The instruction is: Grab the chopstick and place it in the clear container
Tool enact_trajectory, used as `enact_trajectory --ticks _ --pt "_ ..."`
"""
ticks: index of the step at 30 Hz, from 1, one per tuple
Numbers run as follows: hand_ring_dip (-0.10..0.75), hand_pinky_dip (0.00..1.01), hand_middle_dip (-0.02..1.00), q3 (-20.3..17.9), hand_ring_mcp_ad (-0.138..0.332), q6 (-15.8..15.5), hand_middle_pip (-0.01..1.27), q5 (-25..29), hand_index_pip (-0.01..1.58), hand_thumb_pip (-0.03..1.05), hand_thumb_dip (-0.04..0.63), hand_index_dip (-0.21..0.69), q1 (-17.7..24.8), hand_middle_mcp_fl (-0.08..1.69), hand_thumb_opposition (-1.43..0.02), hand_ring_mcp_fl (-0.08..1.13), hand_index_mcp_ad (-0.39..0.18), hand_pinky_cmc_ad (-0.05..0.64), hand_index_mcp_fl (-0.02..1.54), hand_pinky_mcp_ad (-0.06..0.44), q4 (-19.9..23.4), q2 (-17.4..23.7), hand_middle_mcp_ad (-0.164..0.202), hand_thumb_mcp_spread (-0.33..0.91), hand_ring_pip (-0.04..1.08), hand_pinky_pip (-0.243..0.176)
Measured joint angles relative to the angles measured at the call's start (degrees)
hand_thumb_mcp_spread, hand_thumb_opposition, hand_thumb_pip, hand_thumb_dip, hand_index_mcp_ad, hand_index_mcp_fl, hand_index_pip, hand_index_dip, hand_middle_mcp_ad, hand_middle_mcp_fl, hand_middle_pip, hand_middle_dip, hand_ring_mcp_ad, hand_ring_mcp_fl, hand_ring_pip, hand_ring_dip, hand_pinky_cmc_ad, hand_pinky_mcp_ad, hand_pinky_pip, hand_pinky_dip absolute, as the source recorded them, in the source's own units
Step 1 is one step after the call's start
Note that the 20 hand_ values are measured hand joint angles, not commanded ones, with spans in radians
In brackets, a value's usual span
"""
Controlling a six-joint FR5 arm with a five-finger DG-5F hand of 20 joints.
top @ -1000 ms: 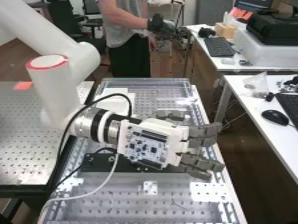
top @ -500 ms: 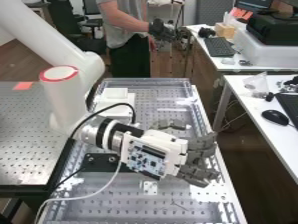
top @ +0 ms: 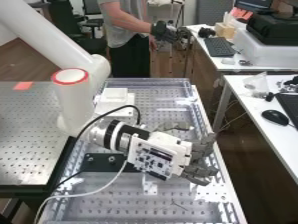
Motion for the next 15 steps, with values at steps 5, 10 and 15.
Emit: enact_trajectory --ticks 5,10,15 --pt "0.367 0.12 0.67 0.8 0.147 0.7 0.44 0.1 0.96 0.68 0.325 0.171 0.3 0.55 -0.8 0.29 -0.141 0.26 0.23 0.119 -0.3 -0.8 -0.03 0.46 0.1 -0.082" --pt "0.389 0.12 0.68 1.1 0.145 0.7 0.46 1.5 1.01 0.65 0.325 0.171 0.7 0.6 -0.8 0.35 -0.143 0.26 0.31 0.117 0.3 -1.1 -0.028 0.47 0.1 -0.072" --pt "0.398 0.12 0.69 1.6 0.134 0.7 0.49 2.6 1.01 0.61 0.325 0.171 0.8 0.62 -0.8 0.37 -0.178 0.264 0.37 0.115 0.3 -1.5 -0.031 0.52 0.1 -0.065"
